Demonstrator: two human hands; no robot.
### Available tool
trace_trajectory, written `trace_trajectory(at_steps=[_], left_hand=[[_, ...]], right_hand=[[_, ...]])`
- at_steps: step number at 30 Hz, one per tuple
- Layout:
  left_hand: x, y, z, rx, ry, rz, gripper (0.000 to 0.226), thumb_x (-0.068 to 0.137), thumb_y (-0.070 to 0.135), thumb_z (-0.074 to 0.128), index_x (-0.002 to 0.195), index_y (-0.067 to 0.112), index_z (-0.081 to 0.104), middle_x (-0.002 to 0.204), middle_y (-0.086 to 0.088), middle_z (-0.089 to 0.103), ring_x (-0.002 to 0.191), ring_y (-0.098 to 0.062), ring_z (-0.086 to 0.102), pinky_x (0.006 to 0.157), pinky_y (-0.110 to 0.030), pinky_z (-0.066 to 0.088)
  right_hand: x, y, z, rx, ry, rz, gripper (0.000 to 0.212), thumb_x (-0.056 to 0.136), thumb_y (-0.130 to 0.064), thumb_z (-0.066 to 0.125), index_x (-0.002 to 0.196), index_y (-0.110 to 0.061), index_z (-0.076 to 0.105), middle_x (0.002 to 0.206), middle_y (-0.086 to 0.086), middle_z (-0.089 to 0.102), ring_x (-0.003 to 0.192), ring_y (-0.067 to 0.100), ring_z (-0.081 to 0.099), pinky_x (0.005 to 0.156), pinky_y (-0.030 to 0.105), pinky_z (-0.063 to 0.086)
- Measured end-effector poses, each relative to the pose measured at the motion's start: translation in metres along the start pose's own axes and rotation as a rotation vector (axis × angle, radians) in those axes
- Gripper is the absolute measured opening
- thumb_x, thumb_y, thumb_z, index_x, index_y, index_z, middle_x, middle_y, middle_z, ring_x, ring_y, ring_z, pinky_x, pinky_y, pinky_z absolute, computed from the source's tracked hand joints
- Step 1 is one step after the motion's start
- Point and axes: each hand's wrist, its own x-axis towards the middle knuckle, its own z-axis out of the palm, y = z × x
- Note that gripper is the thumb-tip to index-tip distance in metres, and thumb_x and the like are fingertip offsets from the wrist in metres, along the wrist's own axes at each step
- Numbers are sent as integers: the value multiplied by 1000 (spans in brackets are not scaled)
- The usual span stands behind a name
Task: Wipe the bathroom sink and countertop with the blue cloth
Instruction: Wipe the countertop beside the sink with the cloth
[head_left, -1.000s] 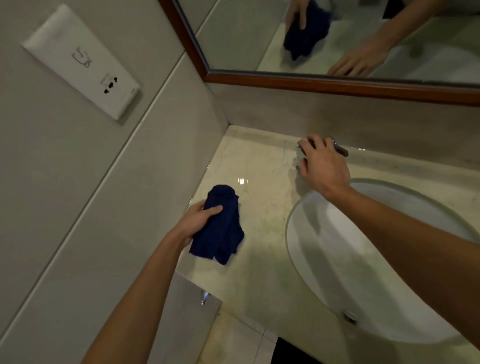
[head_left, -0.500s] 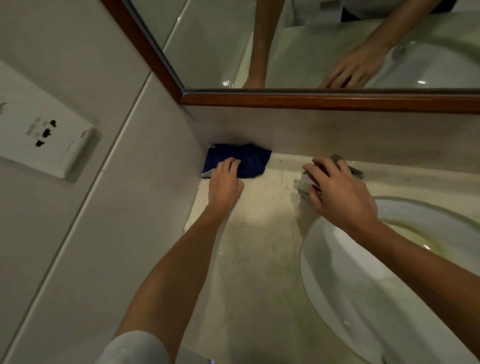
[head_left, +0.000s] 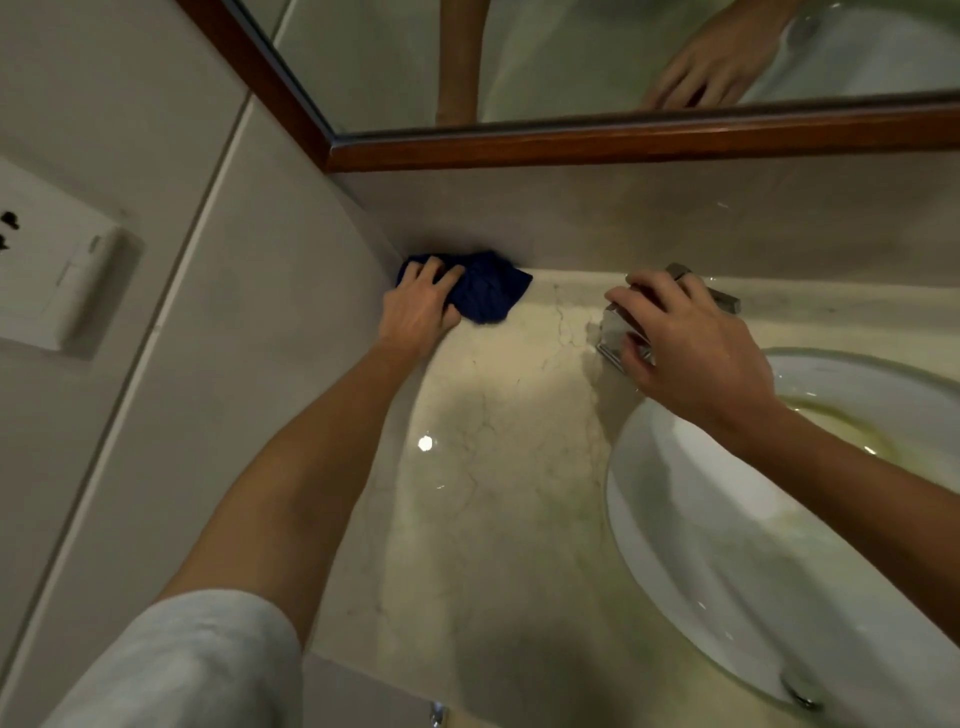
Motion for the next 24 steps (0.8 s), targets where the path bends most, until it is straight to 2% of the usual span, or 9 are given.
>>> trace_trajectory(at_steps=[6,11,16,20,24], left_hand=[[-37,9,-14,93,-172,-111,49,96,34,57,141,15,47,135,-11,50,120,-35,49,61,-45,55],[-94,14,-25,167,-352,-115,58,97,43,51,148,19,35,145,-10,39,123,-36,46,70,-44,53],[-177,26,-26,132,-360,-185,57,97,41,54,146,16,41,142,-13,43,119,-37,49,65,-39,46],[-256,32,-19,39,-353,-288,57,93,42,56,141,13,45,136,-14,47,109,-38,55,70,-45,54],[-337,45,-19,-58,-378,-460,66,88,50,46,142,13,42,130,-11,54,100,-35,61,75,-46,55]], right_hand=[[0,-1,-1,0,14,0,48,94,-24,60,141,-15,52,142,9,50,122,35,49,73,48,58],[-1,-2,-3,7,26,-4,46,95,-24,57,140,-16,51,141,9,49,124,36,47,69,45,56],[-2,0,-3,17,35,-29,46,95,-23,56,140,-15,52,139,12,50,121,38,47,68,42,51],[-2,0,-2,16,43,-49,44,94,-23,55,137,-13,53,134,14,50,118,40,48,66,42,49],[-4,1,-2,6,39,-60,42,95,-22,57,134,-10,53,131,17,50,116,42,48,70,45,51]])
